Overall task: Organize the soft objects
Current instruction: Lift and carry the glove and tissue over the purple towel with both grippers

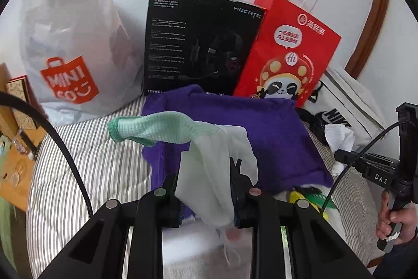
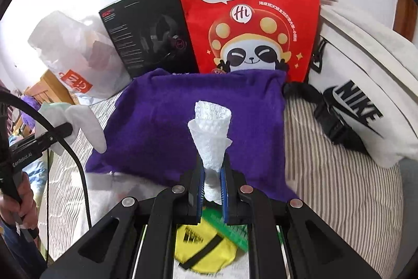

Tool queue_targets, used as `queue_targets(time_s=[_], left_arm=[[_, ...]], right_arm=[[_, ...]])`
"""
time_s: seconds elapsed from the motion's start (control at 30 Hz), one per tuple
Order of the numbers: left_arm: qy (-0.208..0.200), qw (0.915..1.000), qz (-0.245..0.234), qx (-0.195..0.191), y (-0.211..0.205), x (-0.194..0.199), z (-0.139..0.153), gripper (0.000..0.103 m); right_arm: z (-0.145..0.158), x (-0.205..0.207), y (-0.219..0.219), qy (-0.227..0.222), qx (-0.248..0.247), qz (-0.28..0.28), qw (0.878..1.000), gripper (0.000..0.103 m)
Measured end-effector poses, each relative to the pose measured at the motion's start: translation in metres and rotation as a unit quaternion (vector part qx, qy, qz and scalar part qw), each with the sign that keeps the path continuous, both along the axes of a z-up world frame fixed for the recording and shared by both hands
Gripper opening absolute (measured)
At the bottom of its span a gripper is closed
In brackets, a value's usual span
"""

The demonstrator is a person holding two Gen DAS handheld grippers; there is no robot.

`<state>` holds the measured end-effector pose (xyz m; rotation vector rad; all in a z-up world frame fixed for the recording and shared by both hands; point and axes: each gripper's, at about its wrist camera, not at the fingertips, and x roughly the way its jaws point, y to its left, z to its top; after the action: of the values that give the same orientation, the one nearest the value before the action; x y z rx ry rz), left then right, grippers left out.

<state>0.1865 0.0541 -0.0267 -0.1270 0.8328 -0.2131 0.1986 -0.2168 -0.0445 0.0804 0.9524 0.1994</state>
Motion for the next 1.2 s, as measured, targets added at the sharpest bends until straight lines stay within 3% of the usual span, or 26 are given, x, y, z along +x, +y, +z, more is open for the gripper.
queue_targets(time_s=[0.4,0.63,0.83,1.2], left_arm=[[0.023,0.9996,-0.012,-0.010,-0.014,0.075,-0.019,0.025],[0.045,0.9988,-0.019,0.004,-0.025,0.111,-0.034,0.025],[0.076,0.9970,-0.018,0.004,-0.026,0.134,-0.057,0.025],[0.127,0.9916,-0.007,0.026,-0.031,0.163,-0.093,0.029]], right_arm=[[-0.022,0.070,-0.008,0.021,-0.021,-0.009,1.000,0.011],[-0.044,0.119,-0.012,0.044,-0.049,-0.017,0.998,0.011],[-0.070,0.140,-0.009,0.070,-0.054,-0.019,0.996,0.011],[-0.090,0.160,0.000,0.088,-0.054,-0.007,0.995,0.014]])
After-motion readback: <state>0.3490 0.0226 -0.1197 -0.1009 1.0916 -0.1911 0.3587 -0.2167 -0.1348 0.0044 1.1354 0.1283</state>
